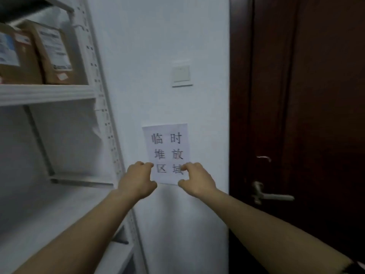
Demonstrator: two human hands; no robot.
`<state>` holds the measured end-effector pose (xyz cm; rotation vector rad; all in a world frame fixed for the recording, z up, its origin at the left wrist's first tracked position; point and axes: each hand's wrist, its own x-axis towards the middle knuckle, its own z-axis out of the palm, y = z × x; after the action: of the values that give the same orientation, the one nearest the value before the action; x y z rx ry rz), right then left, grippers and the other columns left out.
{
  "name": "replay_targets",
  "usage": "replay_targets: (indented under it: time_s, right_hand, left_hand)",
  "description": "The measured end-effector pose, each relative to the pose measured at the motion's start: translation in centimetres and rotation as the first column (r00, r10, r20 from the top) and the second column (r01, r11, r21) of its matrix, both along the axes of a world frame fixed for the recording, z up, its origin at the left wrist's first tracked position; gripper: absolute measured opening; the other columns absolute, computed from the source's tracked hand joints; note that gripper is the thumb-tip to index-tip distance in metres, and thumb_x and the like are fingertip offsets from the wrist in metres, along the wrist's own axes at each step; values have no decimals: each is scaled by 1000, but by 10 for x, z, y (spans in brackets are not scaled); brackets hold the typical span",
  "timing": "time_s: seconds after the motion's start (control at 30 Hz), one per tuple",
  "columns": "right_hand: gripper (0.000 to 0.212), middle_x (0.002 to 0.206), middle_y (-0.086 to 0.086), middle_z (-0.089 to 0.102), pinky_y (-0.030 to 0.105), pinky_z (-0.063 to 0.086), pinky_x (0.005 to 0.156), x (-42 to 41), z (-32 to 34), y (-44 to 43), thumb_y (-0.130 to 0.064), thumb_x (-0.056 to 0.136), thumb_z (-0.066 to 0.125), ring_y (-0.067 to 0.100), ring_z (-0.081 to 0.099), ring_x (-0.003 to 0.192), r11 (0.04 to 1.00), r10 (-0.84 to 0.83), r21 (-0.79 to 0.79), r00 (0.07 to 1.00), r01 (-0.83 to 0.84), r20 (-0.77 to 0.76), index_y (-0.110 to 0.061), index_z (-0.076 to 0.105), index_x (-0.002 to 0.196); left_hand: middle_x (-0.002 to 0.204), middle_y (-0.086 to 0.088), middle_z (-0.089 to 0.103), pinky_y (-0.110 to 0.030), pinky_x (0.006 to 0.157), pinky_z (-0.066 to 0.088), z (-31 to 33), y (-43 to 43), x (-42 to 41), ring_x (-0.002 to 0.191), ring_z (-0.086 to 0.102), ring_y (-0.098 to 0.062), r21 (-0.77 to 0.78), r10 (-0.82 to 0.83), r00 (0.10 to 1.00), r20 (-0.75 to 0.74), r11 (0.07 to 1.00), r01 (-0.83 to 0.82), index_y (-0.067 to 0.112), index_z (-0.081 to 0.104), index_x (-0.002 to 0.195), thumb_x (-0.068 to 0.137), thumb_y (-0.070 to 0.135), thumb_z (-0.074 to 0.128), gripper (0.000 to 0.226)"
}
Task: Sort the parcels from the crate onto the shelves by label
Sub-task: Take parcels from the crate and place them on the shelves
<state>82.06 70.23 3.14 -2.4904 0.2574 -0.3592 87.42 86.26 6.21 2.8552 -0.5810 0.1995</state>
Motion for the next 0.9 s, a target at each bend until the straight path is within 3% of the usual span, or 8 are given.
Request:
replay_targets:
  time_s: [0.23, 0.4, 0.5, 0.67, 0.9]
  right_hand:
    - [49, 137, 6, 41, 37, 48, 95, -189, -65, -117, -29, 88, 60, 23, 54, 113, 919, -371, 73, 910, 389, -185, -21, 46, 135]
    - [48, 136, 6, 39, 36, 49, 95, -358, -100, -166, -30, 89, 61, 23, 55, 110, 784, -574, 105, 779, 612, -252, -20, 47, 133]
    - [49, 134, 7, 45, 34, 44, 100, -477, -118, -189, -30, 87, 62, 25, 54, 115, 654, -694, 118, 654, 748, -301, -18, 49, 132]
    - [50, 133, 10, 48, 31, 44, 98, -664, -139, -202, -29, 86, 63, 26, 53, 118, 416, -832, 109, 427, 903, -355, -16, 50, 132]
    - [54, 139, 9, 45, 36, 48, 96, -824, -153, -207, -30, 90, 62, 26, 52, 118, 196, -895, 162, 244, 967, -374, -15, 44, 138]
  left_hand:
    - [138, -13, 44, -33, 93, 44, -71, -142, -129, 120, 49, -27, -3, -330, 924, -195, 942, 335, 13, 36, 144, 88, 22, 58, 61]
    - [128, -9, 52, -31, 86, 51, -105, -230, -260, 105, 58, -22, -67, -560, 770, -307, 819, 569, 12, 36, 145, 87, 20, 62, 64]
    - [136, -8, 47, -26, 76, 52, -128, -276, -364, 97, 60, -15, -90, -657, 664, -358, 732, 676, 15, 32, 147, 88, 20, 62, 66]
    - [145, -8, 40, -34, 96, 48, -154, -329, -535, 126, 47, -24, -118, -773, 479, -416, 568, 814, 18, 30, 148, 89, 22, 62, 67]
    - [134, -10, 54, -32, 94, 46, -166, -375, -693, 120, 53, -29, -55, -868, 268, -419, 319, 946, 16, 48, 137, 82, 23, 64, 57]
